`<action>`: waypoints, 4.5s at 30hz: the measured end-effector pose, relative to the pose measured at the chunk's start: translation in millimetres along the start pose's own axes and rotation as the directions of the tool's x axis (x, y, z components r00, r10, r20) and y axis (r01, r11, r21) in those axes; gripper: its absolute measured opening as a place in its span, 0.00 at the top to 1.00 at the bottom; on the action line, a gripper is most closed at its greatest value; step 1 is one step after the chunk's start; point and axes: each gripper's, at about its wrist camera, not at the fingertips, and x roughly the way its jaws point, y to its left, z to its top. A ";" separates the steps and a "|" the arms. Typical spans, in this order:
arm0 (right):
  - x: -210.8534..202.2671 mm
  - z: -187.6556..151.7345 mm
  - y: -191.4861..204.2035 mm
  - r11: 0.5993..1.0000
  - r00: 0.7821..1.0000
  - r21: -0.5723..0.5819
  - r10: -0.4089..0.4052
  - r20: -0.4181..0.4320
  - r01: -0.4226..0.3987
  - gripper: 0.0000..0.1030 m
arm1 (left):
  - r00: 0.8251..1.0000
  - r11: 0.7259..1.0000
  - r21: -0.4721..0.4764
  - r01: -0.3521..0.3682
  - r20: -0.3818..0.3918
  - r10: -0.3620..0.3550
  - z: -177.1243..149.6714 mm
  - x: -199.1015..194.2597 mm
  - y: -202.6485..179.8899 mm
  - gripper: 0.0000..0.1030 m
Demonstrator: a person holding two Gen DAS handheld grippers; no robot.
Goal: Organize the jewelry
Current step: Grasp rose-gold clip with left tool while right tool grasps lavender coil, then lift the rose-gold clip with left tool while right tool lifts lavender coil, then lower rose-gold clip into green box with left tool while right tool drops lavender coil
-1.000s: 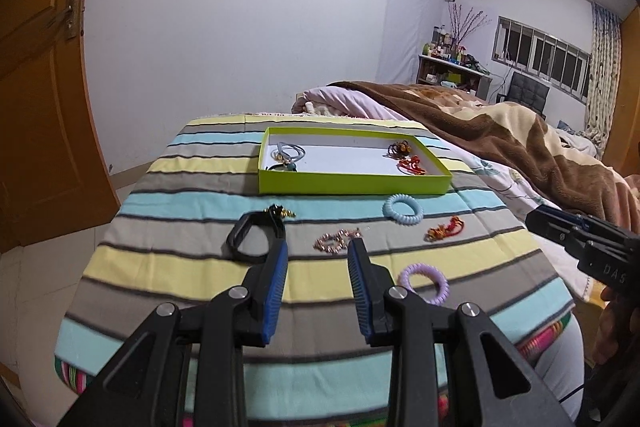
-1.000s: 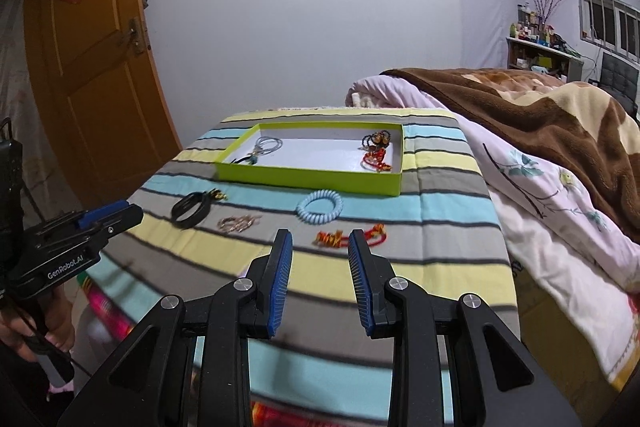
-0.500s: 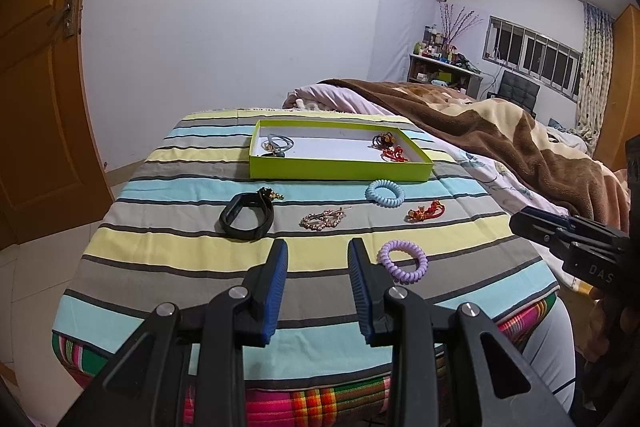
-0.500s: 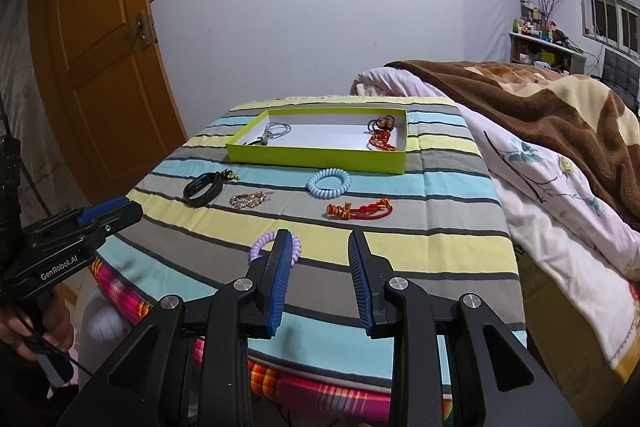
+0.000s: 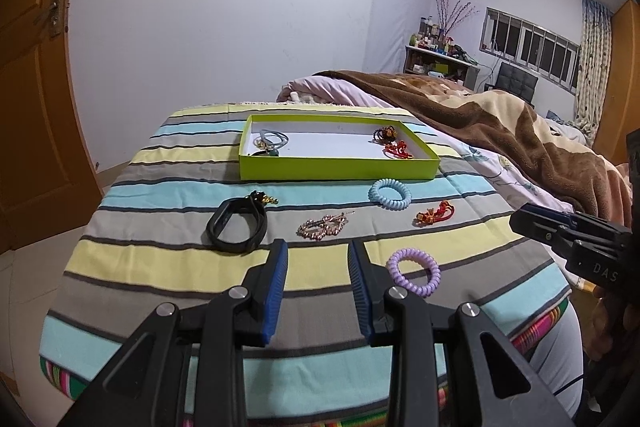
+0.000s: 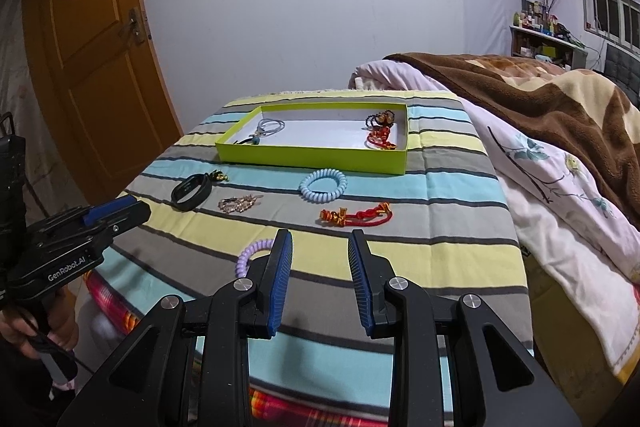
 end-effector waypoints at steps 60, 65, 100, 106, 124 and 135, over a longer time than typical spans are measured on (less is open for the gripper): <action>81.1 -17.1 -9.3 0.999 0.981 0.018 0.039 -0.189 -0.037 0.91 | 0.962 0.976 0.205 0.068 -0.271 -0.010 22.2 123.9 -23.6 0.65; 78.5 -17.9 -11.3 0.999 0.981 0.021 0.045 -0.190 -0.042 0.91 | 0.965 0.974 0.222 0.047 -0.263 0.014 20.7 119.1 -28.4 0.65; 74.3 56.2 -21.9 0.999 0.999 -0.034 -0.006 -0.047 0.005 0.91 | 0.997 0.998 0.059 0.034 -0.076 -0.029 59.7 80.8 -3.7 0.65; 91.2 80.3 -31.6 0.999 0.999 -0.039 -0.015 -0.029 0.014 0.91 | 0.997 0.997 0.067 0.039 -0.071 -0.034 77.5 99.4 -3.6 0.65; 175.2 104.4 -63.6 0.997 0.990 -0.038 -0.076 -0.115 0.072 0.91 | 0.992 0.999 0.049 -0.017 -0.127 0.023 107.1 178.0 8.6 0.65; 192.0 98.0 -60.9 0.993 0.978 -0.085 -0.092 -0.185 0.077 0.91 | 0.978 0.998 0.059 0.005 -0.209 0.008 95.3 203.8 6.7 0.65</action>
